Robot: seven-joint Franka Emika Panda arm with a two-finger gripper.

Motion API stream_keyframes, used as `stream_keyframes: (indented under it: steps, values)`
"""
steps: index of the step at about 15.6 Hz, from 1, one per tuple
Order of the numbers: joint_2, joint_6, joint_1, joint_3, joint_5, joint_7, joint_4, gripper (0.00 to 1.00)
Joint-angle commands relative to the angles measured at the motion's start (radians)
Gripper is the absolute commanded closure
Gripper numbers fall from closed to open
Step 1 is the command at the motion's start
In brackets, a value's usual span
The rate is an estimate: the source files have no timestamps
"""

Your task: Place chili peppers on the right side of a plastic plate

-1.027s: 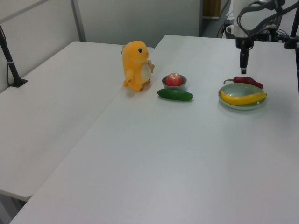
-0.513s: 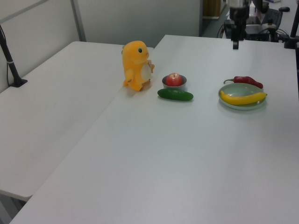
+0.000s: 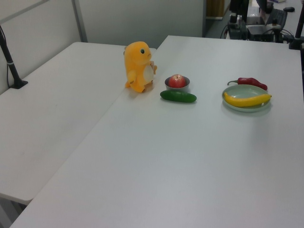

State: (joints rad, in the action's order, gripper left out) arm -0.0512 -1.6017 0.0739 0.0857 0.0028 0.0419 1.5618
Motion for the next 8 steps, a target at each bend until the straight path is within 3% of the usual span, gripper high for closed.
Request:
stream_keyframes:
  steps: [1,3,8]
  values:
    - [-0.03,0.008,0.038,-0.018,0.013,0.033,0.007,0.0]
    - [-0.032,-0.016,0.075,-0.018,0.013,0.013,0.033,0.0]
    - [-0.022,-0.126,0.076,-0.011,0.023,-0.069,0.078,0.0]
